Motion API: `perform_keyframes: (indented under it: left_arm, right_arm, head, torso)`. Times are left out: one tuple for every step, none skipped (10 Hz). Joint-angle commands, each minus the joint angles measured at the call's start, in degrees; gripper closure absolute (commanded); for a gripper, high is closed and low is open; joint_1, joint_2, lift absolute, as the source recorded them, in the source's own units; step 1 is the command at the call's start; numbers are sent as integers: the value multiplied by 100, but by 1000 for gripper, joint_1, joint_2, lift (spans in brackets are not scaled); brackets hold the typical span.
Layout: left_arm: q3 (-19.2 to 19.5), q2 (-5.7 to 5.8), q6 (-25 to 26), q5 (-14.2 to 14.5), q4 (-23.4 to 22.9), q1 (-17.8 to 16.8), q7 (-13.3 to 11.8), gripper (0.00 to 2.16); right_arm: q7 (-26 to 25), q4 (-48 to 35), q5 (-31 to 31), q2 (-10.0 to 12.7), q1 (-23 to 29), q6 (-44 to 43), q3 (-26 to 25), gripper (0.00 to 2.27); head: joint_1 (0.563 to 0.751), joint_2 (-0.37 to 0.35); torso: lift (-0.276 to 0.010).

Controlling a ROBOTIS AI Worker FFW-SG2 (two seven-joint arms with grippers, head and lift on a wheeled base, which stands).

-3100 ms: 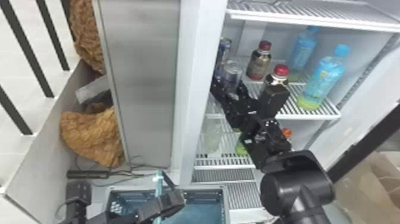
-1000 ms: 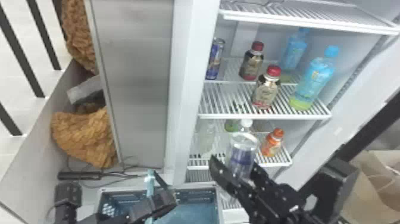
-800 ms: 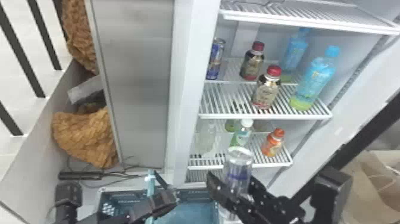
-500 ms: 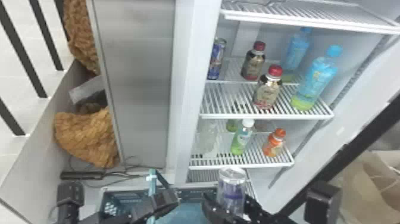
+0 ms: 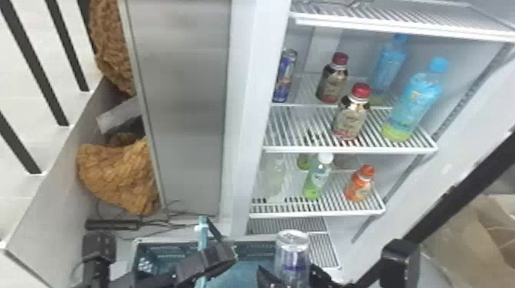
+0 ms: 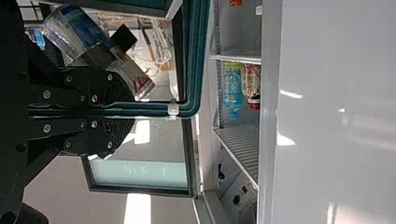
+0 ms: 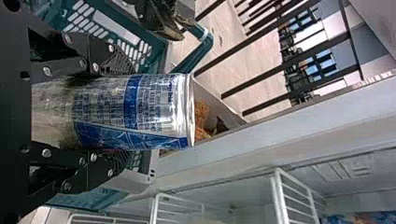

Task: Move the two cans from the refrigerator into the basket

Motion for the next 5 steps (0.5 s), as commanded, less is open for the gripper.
perform_keyframes:
  left_arm:
    - [0,-2,-3,0,0,0,0,1191]
    - [0,-2,-3,0,0,0,0,1191]
    - [0,-2,-3,0,0,0,0,1191]
    - [0,-2,-3,0,0,14,0,1191]
    - [0,-2,-3,0,0,14,0,1191]
  right_arm:
    - [29,79,-2,10,-59,6,0,366]
    - [38,79,-25,10,-59,6,0,185]
    - [47,93,-13,19,-73,-50,0,90]
    - [55,107,-13,19,-59,-205,0,101]
    - [47,107,-36,37,-45,-430,-12,99]
  head:
    - [695,-162]
    - [695,-161]
    - [695,-160]
    - [695,-159]
    - [695,-159]
  torso:
    - [-31]
    - [-31]
    - [-31]
    - [-31]
    - [-31]
